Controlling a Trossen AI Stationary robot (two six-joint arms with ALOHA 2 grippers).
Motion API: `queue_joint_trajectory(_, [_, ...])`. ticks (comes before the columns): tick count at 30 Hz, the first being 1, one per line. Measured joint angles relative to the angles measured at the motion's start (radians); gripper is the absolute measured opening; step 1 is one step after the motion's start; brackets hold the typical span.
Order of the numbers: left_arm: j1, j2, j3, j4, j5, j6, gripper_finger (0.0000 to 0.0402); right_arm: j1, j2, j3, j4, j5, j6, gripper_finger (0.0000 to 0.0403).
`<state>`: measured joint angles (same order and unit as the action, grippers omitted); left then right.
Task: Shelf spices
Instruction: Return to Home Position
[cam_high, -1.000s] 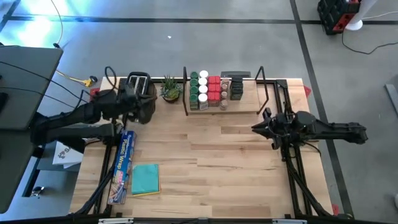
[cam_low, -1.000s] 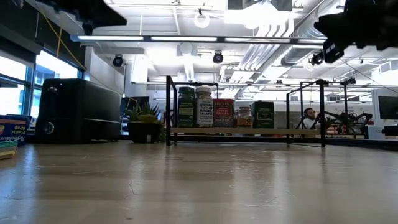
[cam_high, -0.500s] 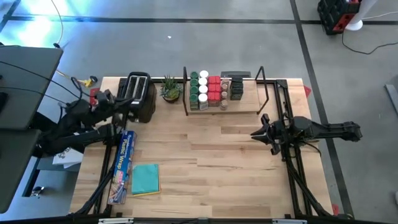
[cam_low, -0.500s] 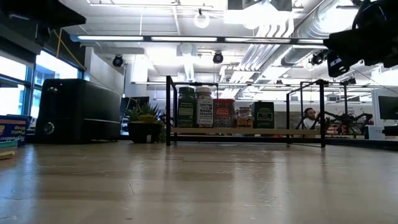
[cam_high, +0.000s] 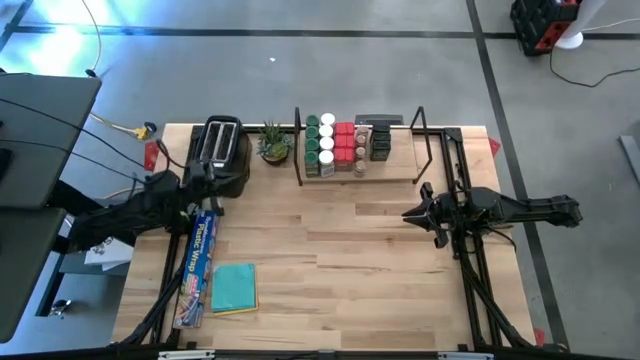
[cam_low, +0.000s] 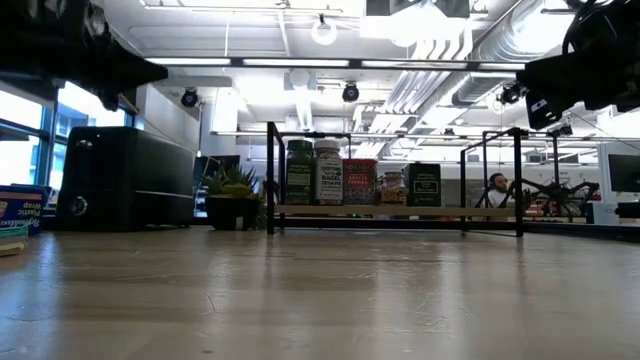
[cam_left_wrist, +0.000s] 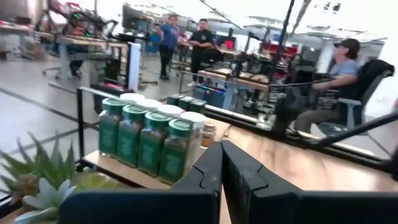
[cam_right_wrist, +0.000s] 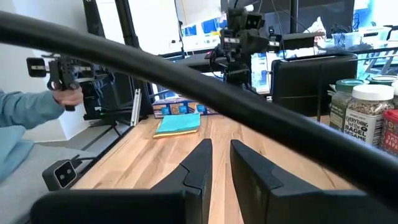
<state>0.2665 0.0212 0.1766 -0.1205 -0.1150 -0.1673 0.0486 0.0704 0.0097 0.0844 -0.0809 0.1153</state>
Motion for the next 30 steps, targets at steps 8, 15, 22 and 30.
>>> queue_joint_trajectory(8, [-0.002,-0.005,-0.164,0.270,-0.026,-0.039,0.0000,0.000,0.000,0.000,0.001,0.000,0.038,0.0053])
queue_joint_trajectory(15, [-0.033,-0.007,-0.166,0.249,0.033,0.030,0.0000,0.000,0.001,0.000,0.001,0.000,0.057,0.0053])
queue_joint_trajectory(22, [-0.052,-0.005,-0.166,0.246,-0.013,0.035,0.0000,-0.002,0.009,0.000,-0.067,0.036,0.087,0.0053])
queue_joint_trajectory(30, [-0.112,0.000,-0.165,0.234,-0.074,0.090,0.0000,-0.002,0.008,0.000,-0.068,0.036,0.087,0.0053])
